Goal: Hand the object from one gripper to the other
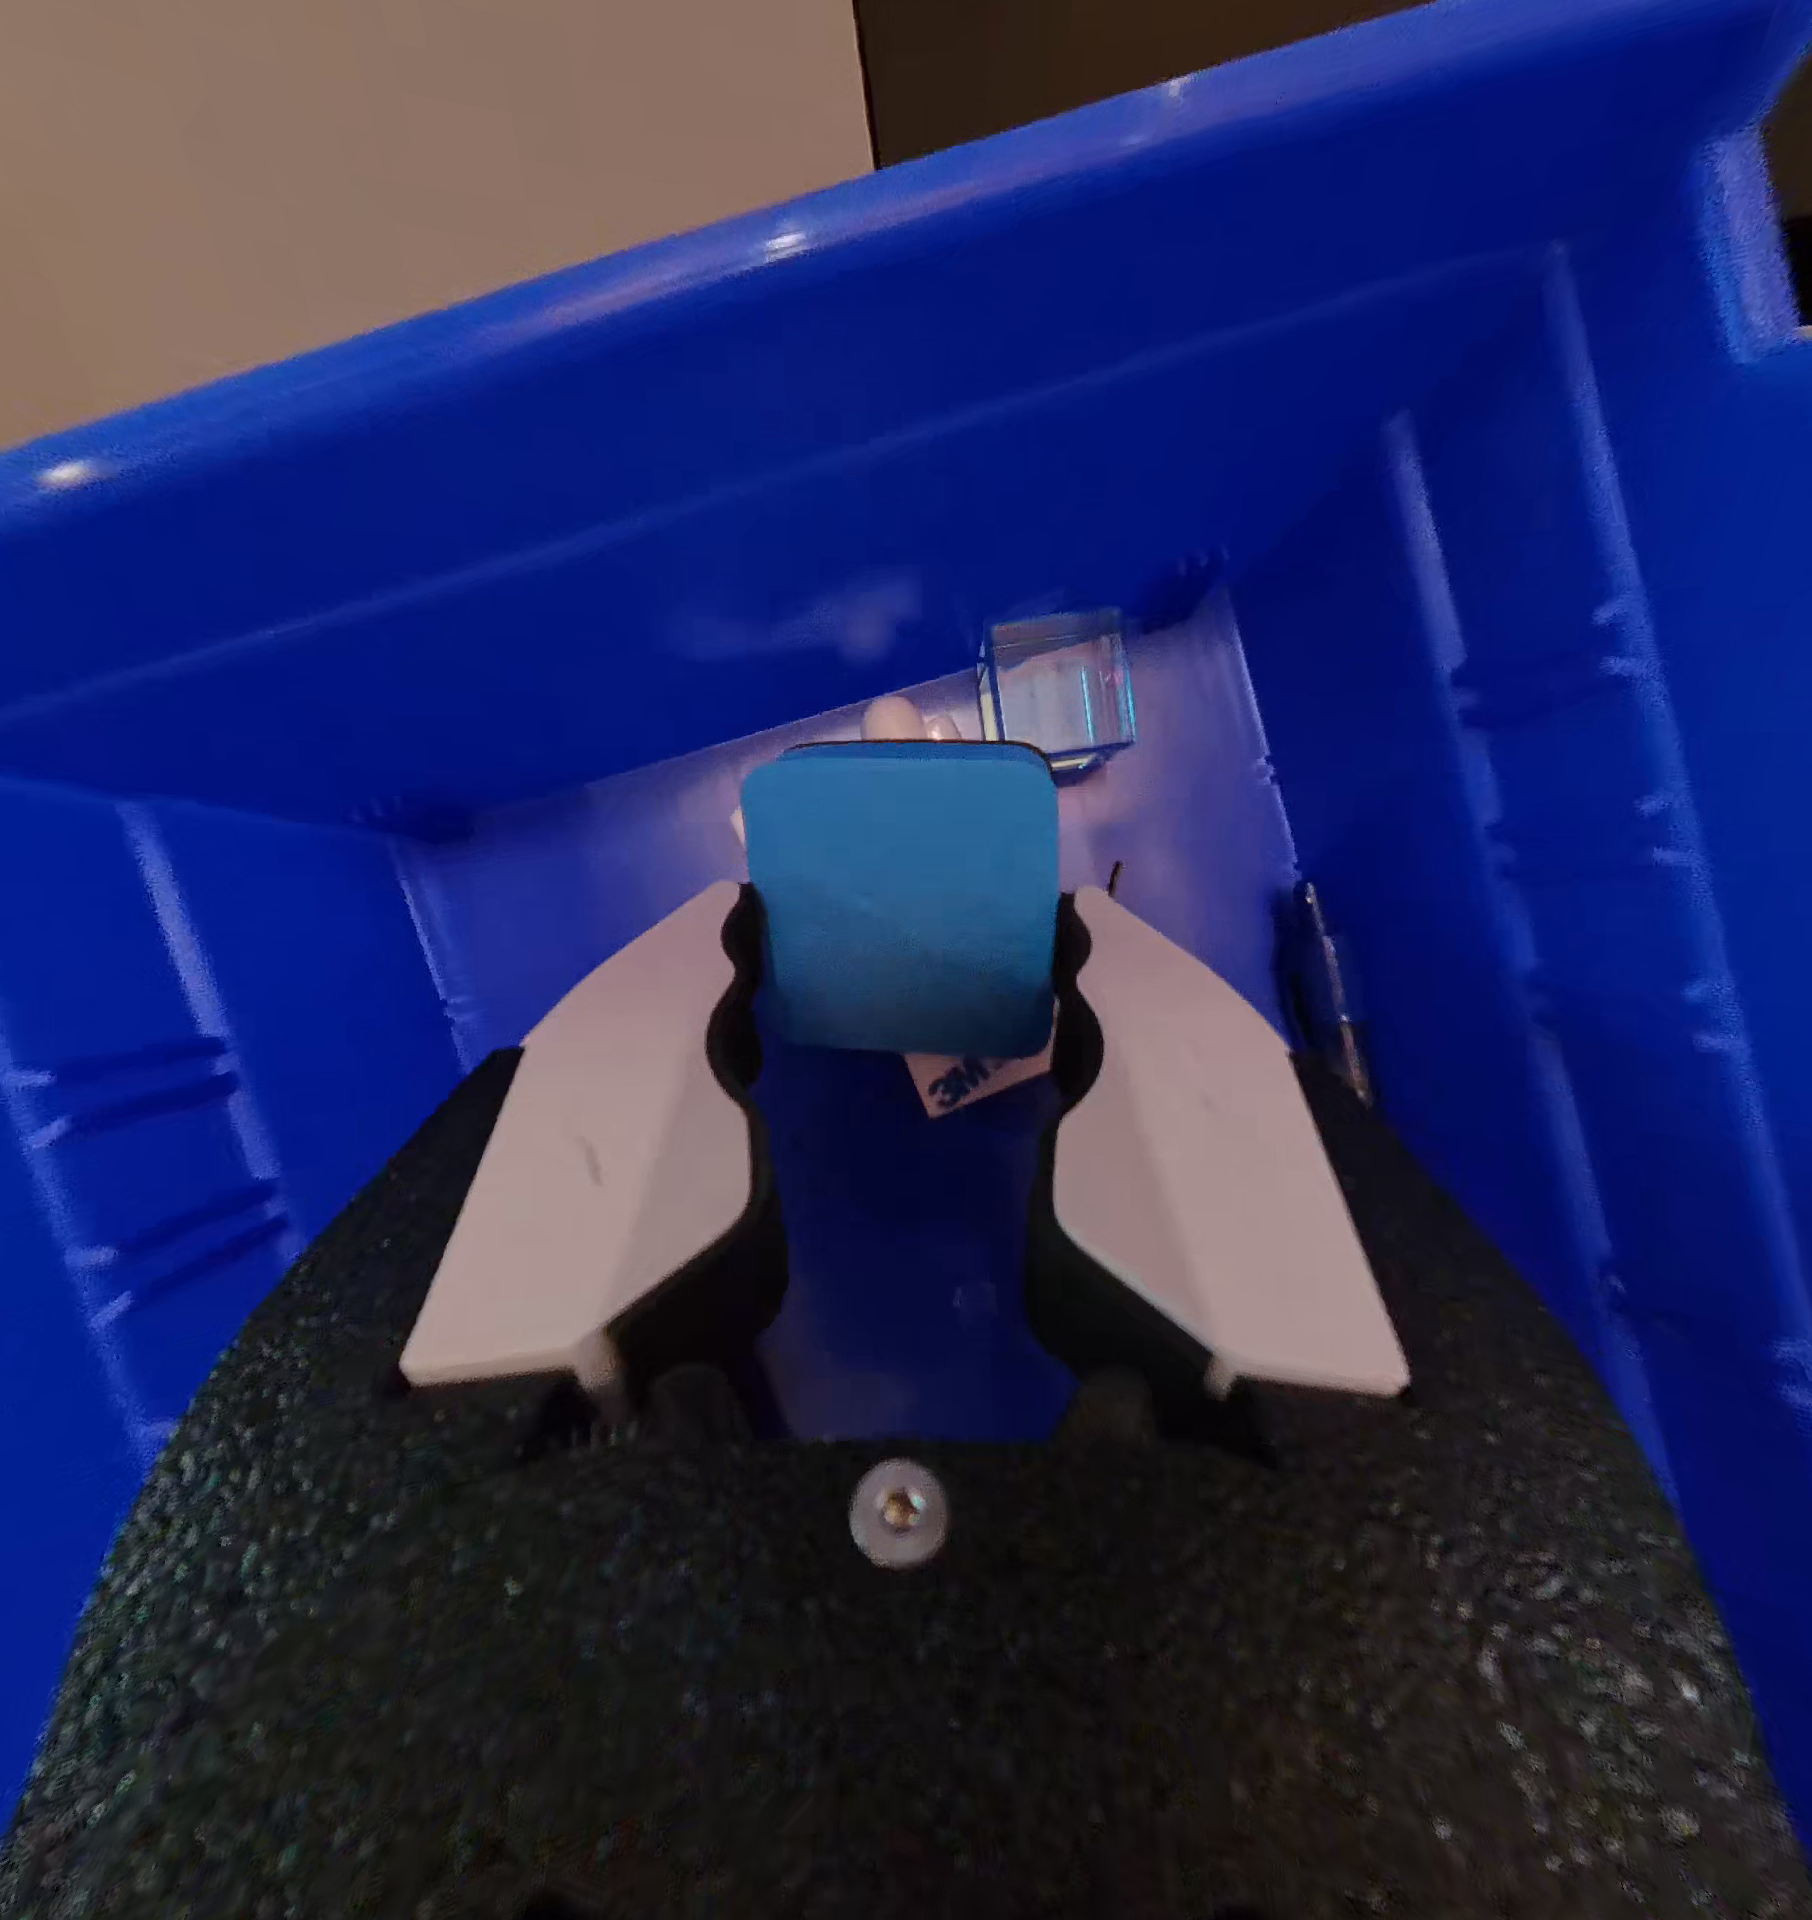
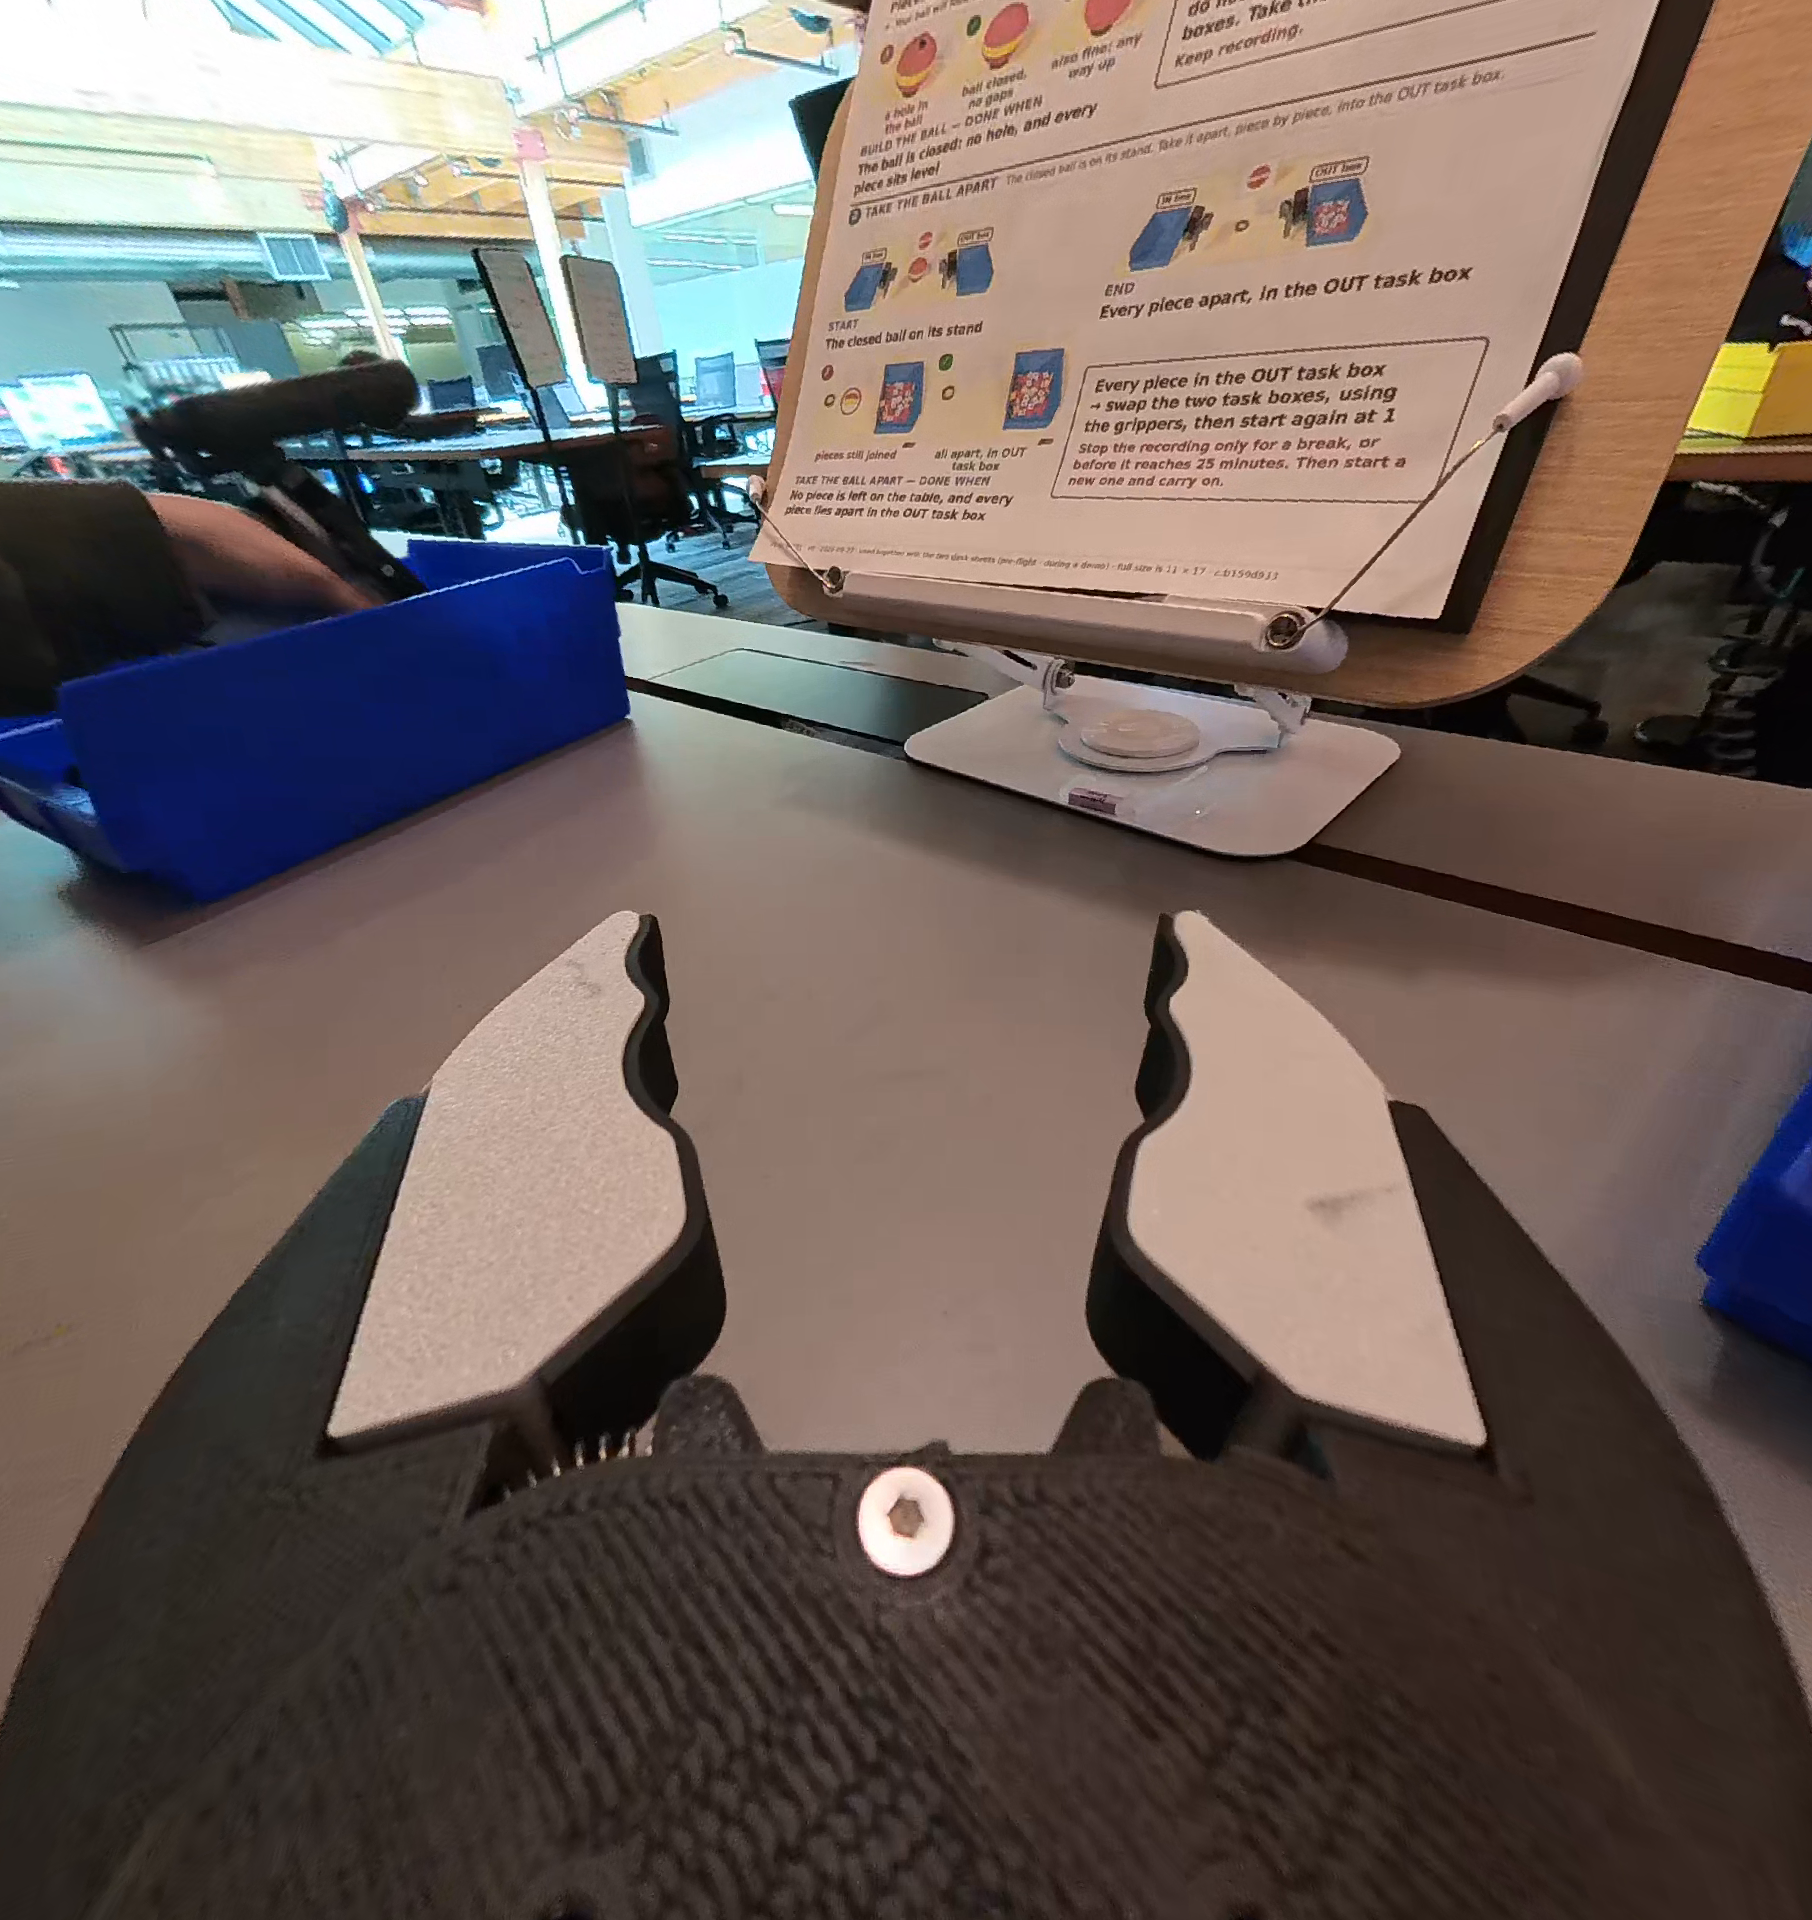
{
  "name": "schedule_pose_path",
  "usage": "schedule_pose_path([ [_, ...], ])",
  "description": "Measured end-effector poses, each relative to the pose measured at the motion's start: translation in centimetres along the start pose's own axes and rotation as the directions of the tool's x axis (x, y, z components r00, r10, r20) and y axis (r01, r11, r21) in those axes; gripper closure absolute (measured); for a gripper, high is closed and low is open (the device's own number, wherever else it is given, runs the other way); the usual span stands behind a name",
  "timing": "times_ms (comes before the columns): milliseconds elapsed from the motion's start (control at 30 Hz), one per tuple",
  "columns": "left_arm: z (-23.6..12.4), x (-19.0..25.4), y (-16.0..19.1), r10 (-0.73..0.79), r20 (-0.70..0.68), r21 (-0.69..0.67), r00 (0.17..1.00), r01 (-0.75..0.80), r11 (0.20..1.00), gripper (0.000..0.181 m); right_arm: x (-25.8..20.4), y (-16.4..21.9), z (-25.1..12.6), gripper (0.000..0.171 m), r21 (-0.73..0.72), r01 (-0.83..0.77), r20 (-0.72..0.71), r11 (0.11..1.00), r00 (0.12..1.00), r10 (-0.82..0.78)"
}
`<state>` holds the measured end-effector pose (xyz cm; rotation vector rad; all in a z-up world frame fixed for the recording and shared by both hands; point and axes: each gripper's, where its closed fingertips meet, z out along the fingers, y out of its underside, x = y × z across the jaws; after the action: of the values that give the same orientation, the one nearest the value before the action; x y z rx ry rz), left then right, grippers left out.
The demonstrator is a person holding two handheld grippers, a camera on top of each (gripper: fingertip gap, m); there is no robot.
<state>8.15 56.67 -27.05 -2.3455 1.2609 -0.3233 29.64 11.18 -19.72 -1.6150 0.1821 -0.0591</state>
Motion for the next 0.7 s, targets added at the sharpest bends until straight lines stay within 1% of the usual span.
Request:
schedule_pose_path([
  [100, -3.1, 0.3, -0.7, 0.007, -0.011, 0.094, 1.0, -0.006, 0.996, 0.128, -0.2, 0.0, 0.0, 0.084, 0.002, 0.007, 0.009, 1.0, 1.0, -0.007],
  [167, -6.8, 1.7, -1.6, 0.011, -0.069, 0.194, 0.998, 0.003, 0.981, 0.128, -0.6, 0.0, 0.0, 0.083, -0.002, 0.028, 0.025, 1.0, 0.999, -0.028],
  [233, -11.3, 4.8, -2.3, 0.045, -0.198, 0.296, 0.979, 0.016, 0.955, 0.128, -1.4, 0.2, 0.1, 0.08, -0.011, 0.067, 0.058, 0.998, 0.996, -0.066],
  [300, -15.9, 9.9, -2.0, 0.142, -0.381, 0.377, 0.914, 0.012, 0.926, 0.128, -2.8, 0.5, 0.2, 0.079, -0.022, 0.104, 0.131, 0.994, 0.986, -0.1],
  [333, -18.0, 12.9, -1.4, 0.206, -0.472, 0.409, 0.857, 0.006, 0.912, 0.128, -3.8, 0.5, 0.2, 0.079, -0.019, 0.105, 0.174, 0.994, 0.98, -0.1],
  [367, -19.8, 16.1, -0.4, 0.273, -0.558, 0.433, 0.783, -0.006, 0.902, 0.128, -5.0, 0.4, 0.2, 0.078, -0.006, 0.097, 0.23, 0.995, 0.969, -0.093],
  [400, -21.1, 19.3, 1.0, 0.334, -0.64, 0.444, 0.692, -0.023, 0.896, 0.128, -6.4, 0.1, 0.1, 0.079, 0.016, 0.091, 0.296, 0.996, 0.951, -0.091],
  [467, -22.6, 25.3, 4.0, 0.405, -0.756, 0.443, 0.513, -0.054, 0.895, 0.128, -9.4, -0.7, -0.4, 0.085, 0.079, 0.114, 0.41, 0.99, 0.902, -0.137],
  [500, -22.6, 27.9, 5.1, 0.42, -0.789, 0.445, 0.449, -0.055, 0.894, 0.128, -10.6, -1.1, -0.7, 0.087, 0.12, 0.141, 0.436, 0.983, 0.882, -0.18],
  [567, -21.8, 32.6, 6.6, 0.39, -0.854, 0.42, 0.345, 0.014, 0.907, 0.128, -12.6, -1.5, -1.0, 0.087, 0.186, 0.226, 0.437, 0.956, 0.853, -0.287],
  [633, -20.8, 36.8, 8.0, 0.324, -0.926, 0.343, 0.195, 0.073, 0.937, 0.128, -13.5, -2.2, -1.2, 0.087, 0.262, 0.346, 0.36, 0.901, 0.831, -0.424],
  [667, -20.1, 38.4, 8.5, 0.294, -0.947, 0.307, 0.133, 0.087, 0.948, 0.128, -13.7, -2.5, -1.4, 0.086, 0.293, 0.393, 0.32, 0.872, 0.819, -0.477],
  [700, -19.2, 39.6, 8.9, 0.256, -0.961, 0.265, 0.1, 0.094, 0.96, 0.128, -13.8, -2.7, -1.5, 0.086, 0.311, 0.424, 0.292, 0.851, 0.809, -0.51],
])
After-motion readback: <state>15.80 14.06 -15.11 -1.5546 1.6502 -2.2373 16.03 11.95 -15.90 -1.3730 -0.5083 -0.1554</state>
